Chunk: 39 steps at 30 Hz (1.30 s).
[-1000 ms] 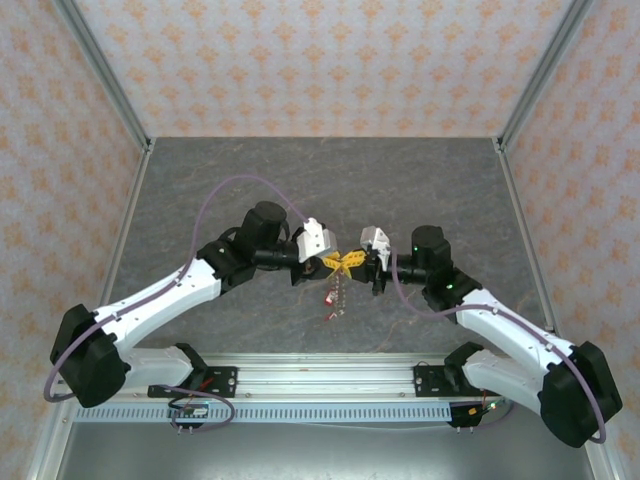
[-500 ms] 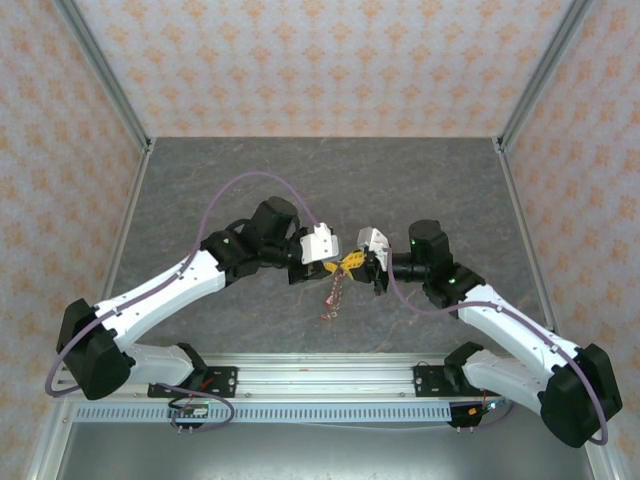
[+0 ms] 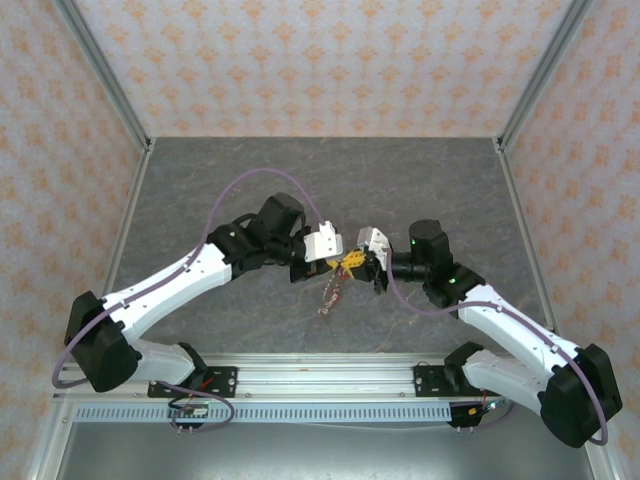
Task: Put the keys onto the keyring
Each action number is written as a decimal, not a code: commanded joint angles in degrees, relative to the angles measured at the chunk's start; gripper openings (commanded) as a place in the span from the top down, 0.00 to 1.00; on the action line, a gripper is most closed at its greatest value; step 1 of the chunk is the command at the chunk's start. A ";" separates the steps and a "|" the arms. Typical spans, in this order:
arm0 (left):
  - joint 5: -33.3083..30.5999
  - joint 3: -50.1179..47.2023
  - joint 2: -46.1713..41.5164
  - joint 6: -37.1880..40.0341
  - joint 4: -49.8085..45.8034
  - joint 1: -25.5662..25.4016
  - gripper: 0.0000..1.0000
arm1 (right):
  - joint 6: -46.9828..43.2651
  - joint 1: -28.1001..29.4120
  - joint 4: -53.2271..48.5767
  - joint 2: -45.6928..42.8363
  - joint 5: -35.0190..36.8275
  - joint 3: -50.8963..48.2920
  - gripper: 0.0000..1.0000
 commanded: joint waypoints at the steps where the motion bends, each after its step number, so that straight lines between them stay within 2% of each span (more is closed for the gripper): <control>1: 0.56 0.63 -0.74 -2.89 3.77 -0.36 1.00 | -1.00 0.56 0.95 -1.05 3.74 0.32 0.98; 8: 8.13 -6.65 -3.80 -12.04 21.28 0.68 1.00 | 8.55 -0.35 15.85 -0.22 -0.82 -6.32 0.89; 20: 13.12 -14.81 -5.30 -19.55 37.81 1.75 1.00 | 11.14 -1.17 20.74 0.60 -0.28 -9.16 0.88; 23: 13.23 -15.77 -6.30 -19.84 38.77 2.16 1.00 | 11.06 -1.54 20.00 0.68 -2.31 -9.03 0.95; 24: 13.18 -15.94 -6.52 -19.68 38.77 2.33 1.00 | 10.85 -1.68 19.22 0.81 -2.61 -8.47 0.99; 26: 12.44 -15.52 -6.63 -18.56 36.78 2.43 1.00 | 9.48 -1.64 15.18 1.19 -2.79 -6.39 1.00; 28: 11.35 -13.59 -6.38 -15.39 30.92 2.28 1.00 | 7.10 -1.64 9.72 1.56 -3.88 -3.55 1.00; 29: 10.21 -12.25 -6.05 -13.40 27.68 1.95 0.98 | 6.21 -1.68 8.04 1.61 -4.53 -2.74 1.00; 30: 8.91 -10.75 -5.46 -11.30 22.80 1.53 0.91 | 5.37 -1.64 7.10 1.52 -5.02 -1.88 1.00; 33: 5.85 -7.12 -3.78 -6.86 14.39 0.68 0.83 | 3.78 -1.62 5.55 1.30 -5.68 -0.25 1.00; 39: 3.13 -2.21 -0.85 -3.55 5.44 -0.33 0.79 | 1.21 -1.59 1.72 1.45 -6.55 2.96 1.00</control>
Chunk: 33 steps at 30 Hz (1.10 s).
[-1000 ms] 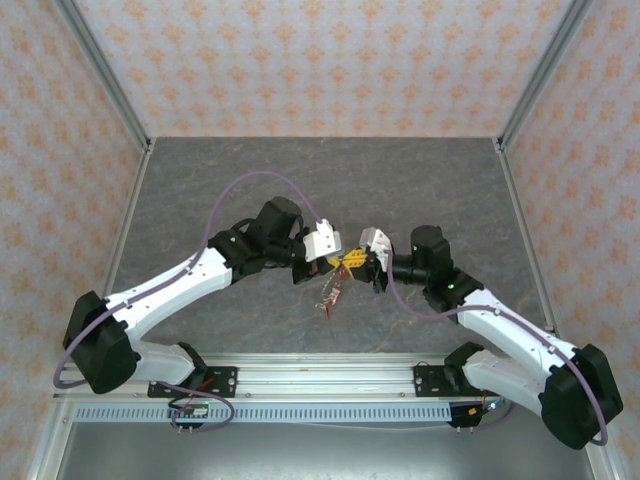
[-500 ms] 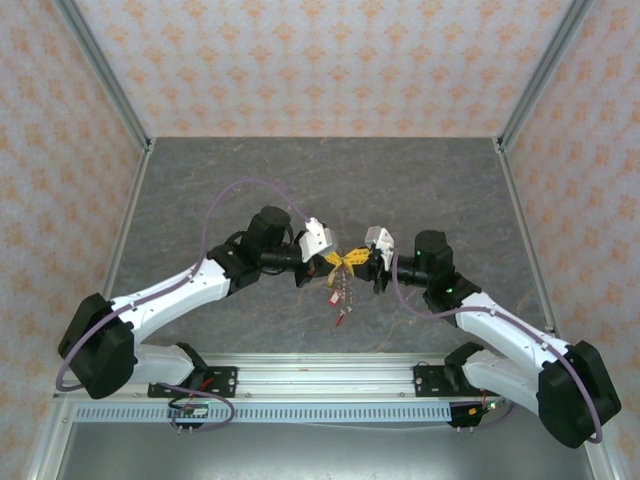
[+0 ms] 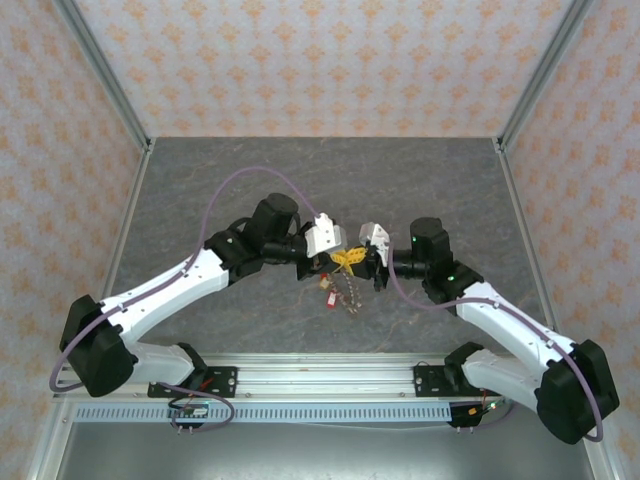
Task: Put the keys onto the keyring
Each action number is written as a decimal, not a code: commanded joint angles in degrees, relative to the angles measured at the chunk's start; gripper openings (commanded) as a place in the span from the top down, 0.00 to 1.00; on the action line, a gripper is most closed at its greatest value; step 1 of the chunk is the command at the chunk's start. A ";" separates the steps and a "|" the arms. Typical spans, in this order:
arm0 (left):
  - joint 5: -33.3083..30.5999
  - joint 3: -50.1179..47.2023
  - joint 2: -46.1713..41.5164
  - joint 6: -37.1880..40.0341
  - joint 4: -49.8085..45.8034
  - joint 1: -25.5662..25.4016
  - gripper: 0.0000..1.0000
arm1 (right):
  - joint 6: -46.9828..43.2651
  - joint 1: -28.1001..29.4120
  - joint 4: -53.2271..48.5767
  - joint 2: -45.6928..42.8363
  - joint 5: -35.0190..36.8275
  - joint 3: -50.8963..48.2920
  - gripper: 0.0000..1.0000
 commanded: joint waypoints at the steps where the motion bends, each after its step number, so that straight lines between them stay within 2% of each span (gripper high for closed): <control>1: -2.40 2.34 1.59 4.03 -8.07 -0.73 0.79 | -2.61 0.11 -0.90 -0.30 -2.44 3.05 1.00; 9: -4.97 2.25 0.40 4.85 -9.06 -0.82 0.77 | -3.05 0.15 -0.91 -0.70 -2.41 3.08 1.00; 17: -4.77 4.50 2.00 5.43 -11.45 -0.82 0.79 | -3.15 0.28 -0.29 -0.71 -3.46 3.07 1.00; 21: -4.50 6.16 3.16 5.99 -12.77 -0.82 0.86 | -3.14 0.63 -0.20 -0.80 -3.66 3.21 1.00; 29: -4.89 6.76 4.29 6.76 -14.53 -0.82 0.88 | -2.82 1.40 0.75 -1.57 -3.30 2.90 1.00; 31: -4.46 6.97 4.41 7.32 -15.28 -0.83 0.93 | -2.62 1.49 0.91 -1.76 -3.38 2.81 1.00; 32: -4.19 7.11 4.54 7.66 -15.60 -0.82 1.00 | -2.65 1.51 0.90 -1.89 -3.27 2.81 1.00; 33: -4.06 7.15 4.65 8.10 -15.85 -0.82 1.00 | -2.77 1.57 0.94 -1.98 -3.22 2.81 1.00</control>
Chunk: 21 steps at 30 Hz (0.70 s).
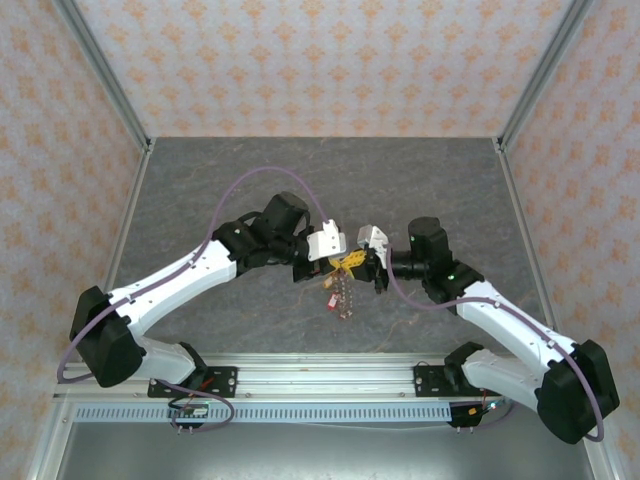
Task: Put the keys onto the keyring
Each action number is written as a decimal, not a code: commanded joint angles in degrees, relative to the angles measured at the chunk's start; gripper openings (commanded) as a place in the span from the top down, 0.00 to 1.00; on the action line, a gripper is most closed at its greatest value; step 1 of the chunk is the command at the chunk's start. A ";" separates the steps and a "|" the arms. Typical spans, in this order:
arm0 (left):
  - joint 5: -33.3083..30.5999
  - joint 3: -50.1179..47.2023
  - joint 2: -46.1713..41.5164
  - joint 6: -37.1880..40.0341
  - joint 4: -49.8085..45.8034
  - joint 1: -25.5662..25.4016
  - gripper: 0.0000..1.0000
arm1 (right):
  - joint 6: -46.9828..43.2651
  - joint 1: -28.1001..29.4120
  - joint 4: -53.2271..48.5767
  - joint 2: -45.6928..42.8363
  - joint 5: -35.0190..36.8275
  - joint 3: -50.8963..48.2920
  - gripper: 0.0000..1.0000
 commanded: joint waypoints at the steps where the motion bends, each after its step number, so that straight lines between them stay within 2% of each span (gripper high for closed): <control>1: 0.08 1.83 1.11 2.25 -2.10 -0.28 1.00 | -0.85 1.02 4.29 -2.08 -2.82 2.05 1.00; 4: 0.92 -0.45 -0.17 1.46 1.34 0.24 1.00 | -1.05 0.95 4.31 -3.35 -1.16 1.42 0.99; 7: 8.48 -5.83 -3.46 -3.11 11.50 3.09 1.00 | -0.56 0.81 3.72 -5.00 3.10 -0.48 0.89; 10: 12.95 -9.47 -6.16 -7.08 19.64 4.51 1.00 | -1.04 0.34 2.32 -4.13 3.99 -2.30 0.81; 14: 18.40 -11.44 -6.91 -8.42 24.63 5.08 1.00 | 1.56 0.35 7.08 -2.26 2.00 -4.33 0.80; 18: 19.20 -11.78 -6.44 -8.93 25.10 5.06 1.00 | 2.88 0.37 9.35 -1.94 1.66 -4.08 0.80; 21: 19.12 -12.14 -6.88 -8.97 25.20 5.12 1.00 | 2.86 0.39 8.94 -1.52 1.65 -3.60 0.90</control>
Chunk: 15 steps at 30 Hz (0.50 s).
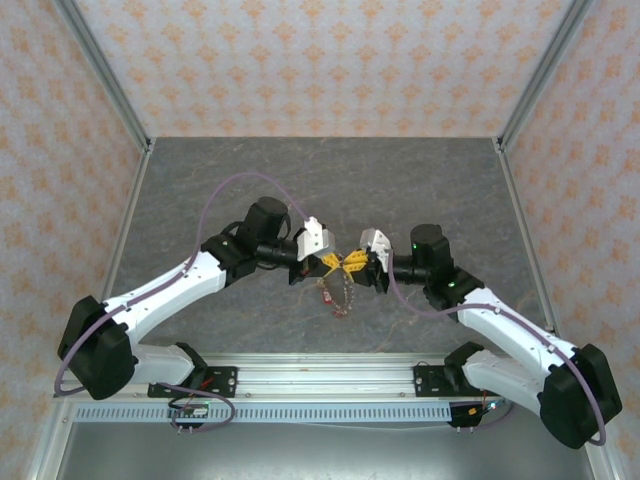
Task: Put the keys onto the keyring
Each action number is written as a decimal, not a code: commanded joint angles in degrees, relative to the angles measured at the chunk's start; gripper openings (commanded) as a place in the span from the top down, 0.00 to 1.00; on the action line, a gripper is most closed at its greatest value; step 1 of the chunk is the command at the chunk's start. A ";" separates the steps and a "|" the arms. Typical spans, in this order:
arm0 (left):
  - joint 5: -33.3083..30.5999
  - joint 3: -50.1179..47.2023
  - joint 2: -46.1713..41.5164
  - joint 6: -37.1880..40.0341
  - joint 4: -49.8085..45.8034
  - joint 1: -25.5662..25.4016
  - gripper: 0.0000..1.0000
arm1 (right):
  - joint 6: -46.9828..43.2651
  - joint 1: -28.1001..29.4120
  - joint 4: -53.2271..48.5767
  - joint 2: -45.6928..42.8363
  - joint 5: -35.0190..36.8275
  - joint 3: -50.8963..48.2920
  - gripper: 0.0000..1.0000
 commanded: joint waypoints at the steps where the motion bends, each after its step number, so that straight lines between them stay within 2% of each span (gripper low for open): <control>1: 4.09 0.17 -2.32 -1.27 6.13 0.02 1.00 | 0.51 0.06 2.69 0.59 -0.50 0.59 0.92; 6: 2.95 -0.87 -3.57 -1.95 7.92 0.04 1.00 | -1.31 0.06 -2.21 2.68 1.87 0.00 0.95; 10: 2.02 -1.30 -3.64 -2.34 8.72 0.04 1.00 | -0.85 0.14 -3.51 2.76 3.40 0.34 0.90; 13: 0.90 -0.99 -3.25 -1.61 7.10 0.04 1.00 | -1.43 0.26 -5.14 0.30 3.58 1.76 0.80; 15: -0.39 -0.89 -3.25 -0.91 5.87 -0.03 1.00 | -2.10 0.24 -5.28 -1.95 4.41 2.23 0.78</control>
